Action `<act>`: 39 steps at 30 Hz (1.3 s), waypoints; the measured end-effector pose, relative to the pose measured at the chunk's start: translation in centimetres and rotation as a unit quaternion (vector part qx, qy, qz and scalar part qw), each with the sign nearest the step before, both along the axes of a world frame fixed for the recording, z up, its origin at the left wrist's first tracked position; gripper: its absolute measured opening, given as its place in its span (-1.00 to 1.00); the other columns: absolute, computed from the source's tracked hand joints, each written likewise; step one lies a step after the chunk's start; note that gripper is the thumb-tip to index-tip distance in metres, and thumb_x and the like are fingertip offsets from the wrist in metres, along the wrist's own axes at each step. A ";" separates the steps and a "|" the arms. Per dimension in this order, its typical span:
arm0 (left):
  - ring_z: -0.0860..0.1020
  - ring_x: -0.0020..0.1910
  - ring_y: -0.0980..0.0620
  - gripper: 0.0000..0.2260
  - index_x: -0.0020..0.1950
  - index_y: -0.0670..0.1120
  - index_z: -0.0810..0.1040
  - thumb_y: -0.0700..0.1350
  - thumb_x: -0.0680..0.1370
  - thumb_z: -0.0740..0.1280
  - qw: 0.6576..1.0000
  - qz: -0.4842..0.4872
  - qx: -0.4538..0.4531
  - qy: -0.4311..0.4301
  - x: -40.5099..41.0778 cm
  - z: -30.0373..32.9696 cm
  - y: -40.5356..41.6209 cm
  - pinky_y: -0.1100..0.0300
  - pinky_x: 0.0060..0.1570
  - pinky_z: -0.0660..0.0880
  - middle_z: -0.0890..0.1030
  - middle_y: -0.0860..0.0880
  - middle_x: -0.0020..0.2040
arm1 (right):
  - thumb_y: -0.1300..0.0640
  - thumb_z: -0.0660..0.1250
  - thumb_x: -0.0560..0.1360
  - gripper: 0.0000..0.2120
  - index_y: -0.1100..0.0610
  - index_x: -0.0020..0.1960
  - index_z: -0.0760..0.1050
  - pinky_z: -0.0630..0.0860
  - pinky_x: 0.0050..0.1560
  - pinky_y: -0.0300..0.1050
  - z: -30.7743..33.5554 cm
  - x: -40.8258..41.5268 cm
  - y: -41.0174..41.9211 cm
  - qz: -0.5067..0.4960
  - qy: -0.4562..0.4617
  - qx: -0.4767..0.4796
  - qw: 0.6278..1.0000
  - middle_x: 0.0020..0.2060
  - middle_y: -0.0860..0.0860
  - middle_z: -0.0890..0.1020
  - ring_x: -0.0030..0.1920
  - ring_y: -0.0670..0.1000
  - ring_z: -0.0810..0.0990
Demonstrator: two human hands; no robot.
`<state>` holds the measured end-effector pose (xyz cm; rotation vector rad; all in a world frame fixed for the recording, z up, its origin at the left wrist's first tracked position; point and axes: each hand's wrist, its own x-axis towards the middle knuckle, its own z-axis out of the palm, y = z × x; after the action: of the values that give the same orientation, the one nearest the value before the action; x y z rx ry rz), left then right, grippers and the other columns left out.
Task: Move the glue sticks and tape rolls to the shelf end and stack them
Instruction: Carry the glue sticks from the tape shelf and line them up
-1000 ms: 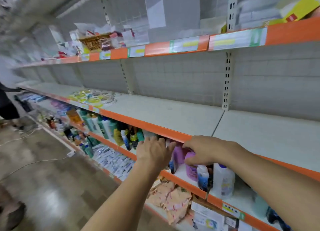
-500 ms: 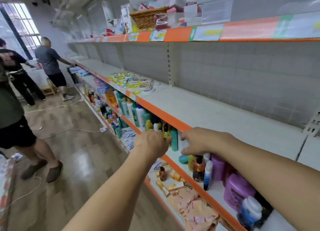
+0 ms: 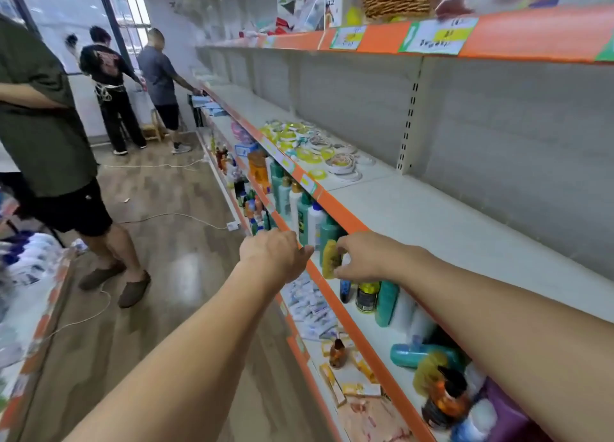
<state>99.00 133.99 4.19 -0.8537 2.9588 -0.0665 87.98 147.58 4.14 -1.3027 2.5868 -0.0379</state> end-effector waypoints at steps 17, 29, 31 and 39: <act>0.52 0.16 -0.17 -0.50 0.26 -0.09 0.44 0.27 0.63 0.02 0.994 -0.103 -0.022 0.002 -14.9 0.8 -20.2 0.00 -0.03 0.44 0.52 -0.13 0.19 | -0.08 0.33 0.49 -0.61 0.04 0.27 0.47 0.53 0.13 0.05 0.1 -12.8 -18.1 -0.115 0.019 -0.047 0.992 0.17 0.09 0.52 0.14 0.13 0.52; 0.49 0.20 -0.19 -0.50 0.36 -0.07 0.38 0.26 0.64 0.00 0.984 -0.174 -0.022 0.003 -27.3 -0.2 -27.1 0.01 -0.02 0.42 0.48 -0.14 0.25 | -0.09 0.33 0.52 -0.51 0.04 0.40 0.42 0.52 0.13 0.01 -0.7 -24.1 -24.6 -0.164 0.030 -0.049 0.985 0.27 0.10 0.50 0.23 0.14 0.50; 0.48 0.22 -0.18 -0.51 0.35 -0.07 0.39 0.24 0.64 0.00 0.985 -0.172 -0.003 0.000 -29.1 -0.1 -28.2 0.01 -0.03 0.40 0.48 -0.14 0.26 | -0.09 0.33 0.52 -0.49 0.04 0.42 0.39 0.49 0.15 -0.02 -0.6 -25.9 -25.5 -0.163 0.025 -0.045 0.985 0.33 0.09 0.47 0.28 0.13 0.47; 0.45 0.28 -0.16 -0.52 0.39 -0.08 0.36 0.21 0.64 0.05 0.982 -0.190 0.007 -0.008 -35.6 0.0 -32.0 -0.02 0.13 0.42 0.47 -0.13 0.30 | -0.09 0.36 0.46 -0.56 0.01 0.30 0.46 0.53 0.14 0.06 0.2 -31.8 -28.0 -0.193 0.037 -0.071 0.978 0.22 0.02 0.55 0.22 0.09 0.52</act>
<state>63.44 102.02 4.14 -0.2741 3.0573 -0.0703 56.15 119.56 4.37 -0.8344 2.9081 -0.2509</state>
